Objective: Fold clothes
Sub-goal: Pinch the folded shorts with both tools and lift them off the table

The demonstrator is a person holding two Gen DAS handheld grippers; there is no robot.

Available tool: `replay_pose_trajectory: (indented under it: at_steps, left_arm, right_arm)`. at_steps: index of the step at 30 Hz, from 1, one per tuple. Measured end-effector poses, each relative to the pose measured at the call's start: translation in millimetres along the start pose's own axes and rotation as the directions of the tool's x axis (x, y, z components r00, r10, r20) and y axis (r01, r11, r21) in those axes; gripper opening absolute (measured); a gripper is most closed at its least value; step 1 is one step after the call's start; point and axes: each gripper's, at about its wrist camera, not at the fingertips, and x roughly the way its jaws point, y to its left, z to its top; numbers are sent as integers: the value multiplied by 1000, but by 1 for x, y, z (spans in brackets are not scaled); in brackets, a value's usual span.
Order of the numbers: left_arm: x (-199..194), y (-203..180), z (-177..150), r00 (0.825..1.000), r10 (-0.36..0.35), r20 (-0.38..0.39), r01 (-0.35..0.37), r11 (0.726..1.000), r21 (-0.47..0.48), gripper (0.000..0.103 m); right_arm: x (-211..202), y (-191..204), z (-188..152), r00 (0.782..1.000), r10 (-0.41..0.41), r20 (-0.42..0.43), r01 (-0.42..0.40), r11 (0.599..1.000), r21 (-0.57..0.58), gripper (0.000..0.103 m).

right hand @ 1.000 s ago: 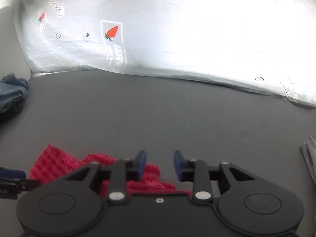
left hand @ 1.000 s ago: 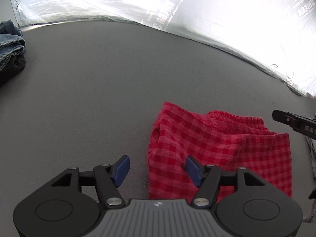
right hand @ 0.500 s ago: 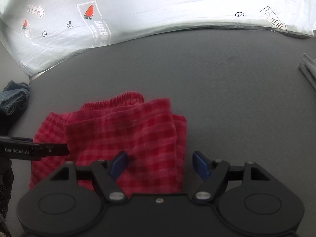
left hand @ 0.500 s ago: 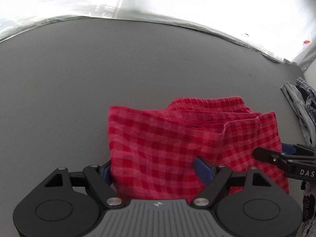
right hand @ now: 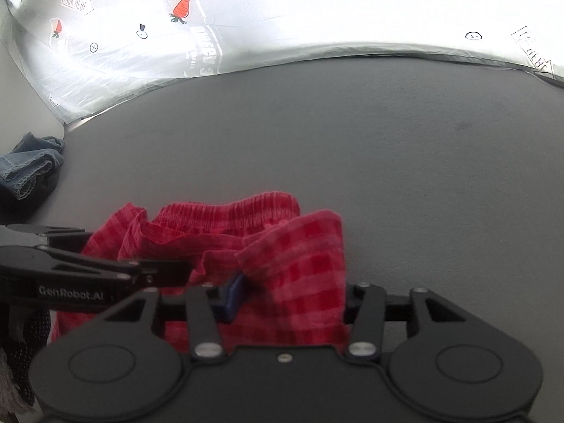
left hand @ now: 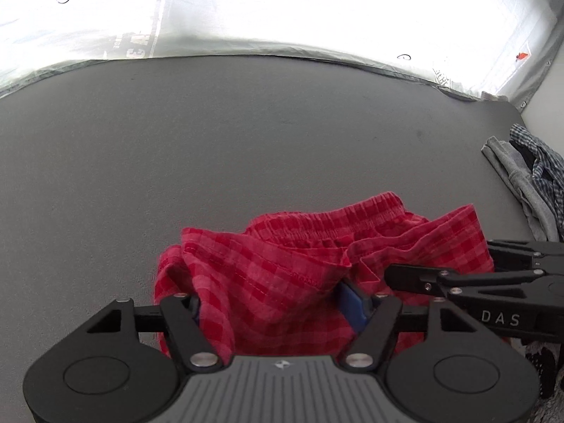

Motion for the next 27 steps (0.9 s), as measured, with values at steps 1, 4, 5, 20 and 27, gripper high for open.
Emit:
replay_pose_trajectory:
  at_steps: [1,4,5,20,27]
  left_arm:
    - [-1,-1,-2,1000,-2,6,2,1000,10,61]
    - [-5,4,-7,999,-27,22,27,1000,-5,53]
    - [-6,6,-8,999,-36,20,36,999,-19,50]
    - [-83,-2,-28,963,-214,165,224,974,-41,18]
    - [-136,-44,-27,910,-318,265,312,948,63,18]
  right_arm:
    - [1,3,1,1000,-8,-5,8,1000,-7,41]
    - [-1,15,1,1000,-28,-14,28,999,-15,19]
    - [-2,19,1,999,-37,-15,37,999,-12,16]
    - [-122,118,-45,916,-246,316,337,900,-277,7]
    - [-204,126,-66,818,-354,453,491,840,-231,7]
